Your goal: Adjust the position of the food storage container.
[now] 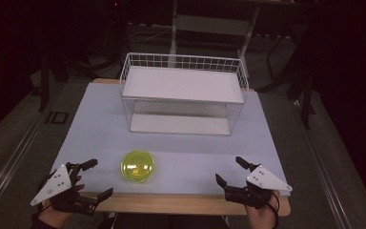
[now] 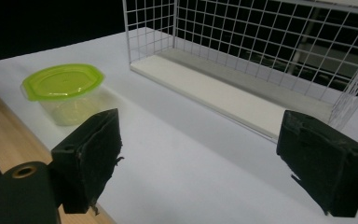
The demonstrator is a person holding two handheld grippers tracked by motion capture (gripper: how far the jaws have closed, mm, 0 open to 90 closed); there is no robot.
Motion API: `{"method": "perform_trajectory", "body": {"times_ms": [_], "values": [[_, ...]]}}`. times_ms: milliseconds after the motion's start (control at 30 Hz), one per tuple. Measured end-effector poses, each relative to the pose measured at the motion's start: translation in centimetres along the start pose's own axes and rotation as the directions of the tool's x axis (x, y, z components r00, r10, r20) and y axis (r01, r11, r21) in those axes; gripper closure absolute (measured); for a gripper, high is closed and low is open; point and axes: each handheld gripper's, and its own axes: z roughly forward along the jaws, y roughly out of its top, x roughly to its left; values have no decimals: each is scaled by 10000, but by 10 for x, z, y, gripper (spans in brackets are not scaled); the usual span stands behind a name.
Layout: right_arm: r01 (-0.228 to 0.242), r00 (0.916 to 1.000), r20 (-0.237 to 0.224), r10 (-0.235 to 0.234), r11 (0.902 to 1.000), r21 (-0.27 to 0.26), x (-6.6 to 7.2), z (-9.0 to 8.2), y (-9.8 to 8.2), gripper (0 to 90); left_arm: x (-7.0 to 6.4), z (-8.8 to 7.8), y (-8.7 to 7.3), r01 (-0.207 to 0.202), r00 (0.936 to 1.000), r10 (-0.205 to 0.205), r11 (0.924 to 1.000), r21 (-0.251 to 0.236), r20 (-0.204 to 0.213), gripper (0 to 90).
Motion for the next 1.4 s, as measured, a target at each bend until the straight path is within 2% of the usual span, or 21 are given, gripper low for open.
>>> {"method": "perform_trajectory", "body": {"times_ms": [200,233,333,467,600,667,700,733,767,833,867,933,967,1067,1100,1133,1167,1233,1333,1367,1400], "values": [[161,9998,110,-159,9997,-198,0,-4,1,136,-4,2,3,-141,9996,143,9999,-70,258,7],[154,9997,185,-150,9996,-237,0,-4,1,134,-12,2,10,26,9977,0,9992,-389,671,7],[111,9999,43,-110,9998,-194,0,-3,1,130,-17,1,17,75,9964,-47,9994,-329,842,7],[248,9997,46,-247,9996,-148,2,-3,2,130,-19,1,19,-119,9984,131,9997,-216,545,7],[133,9999,-21,-134,9994,-305,3,-5,6,131,-9,2,25,149,9998,-148,9999,-46,94,22],[81,10000,-33,-82,9994,-343,3,-6,6,131,-7,3,25,193,9998,-193,9998,-38,-10,69],[-43,10000,-53,41,9991,-419,3,-7,7,131,-1,4,27,391,9987,-386,9991,165,-341,138],[-43,10000,-53,41,9991,-419,3,-7,7,131,-1,4,27,391,9987,-386,9991,165,-341,205],[-26,10000,48,29,9987,-506,3,-9,8,135,5,4,28,496,9977,-495,9988,9,-472,218],[-9,9999,127,15,9986,-527,4,-9,8,139,9,4,28,689,9964,-691,9976,-55,-485,387],[-11,9999,117,18,9986,-537,4,-9,8,143,12,3,27,767,9959,-768,9970,-46,-472,417],[0,10000,31,1,9987,-514,6,-9,9,143,17,3,25,919,9941,-905,9955,208,-599,565],[0,10000,31,1,9987,-514,6,-9,9,143,17,3,25,919,9941,-905,9955,208,-599,585],[59,10000,-65,-62,9988,-491,9,-8,10,143,28,8,17,1472,9860,-1374,9834,1061,-948,767],[103,9999,-70,-107,9988,-479,9,-8,10,142,28,8,17,1472,9860,-1374,9834,1061,-948,802],[126,9999,-81,-130,9988,-471,9,-8,10,142,32,14,11,1715,9794,-1483,9692,1766,-1372,842],[139,9999,-88,-143,9988,-459,10,-8,10,142,35,19,6,1878,9772,-1606,9589,2128,-1388,883],[137,9998,-109,-143,9989,-457,9,-8,9,142,38,24,0,2011,9740,-1660,9470,2506,-1543,900],[147,9998,-121,-152,9989,-445,9,-8,9,142,42,34,-12,2289,9687,-1822,9182,3234,-1685,900],[157,9998,-119,-163,9988,-459,9,-8,9,141,44,38,-17,2419,9668,-1942,9046,3511,-1658,900],[135,9998,-138,-141,9988,-460,9,-8,9,141,45,40,-19,2542,9639,-2042,8967,3624,-1710,900]]}}
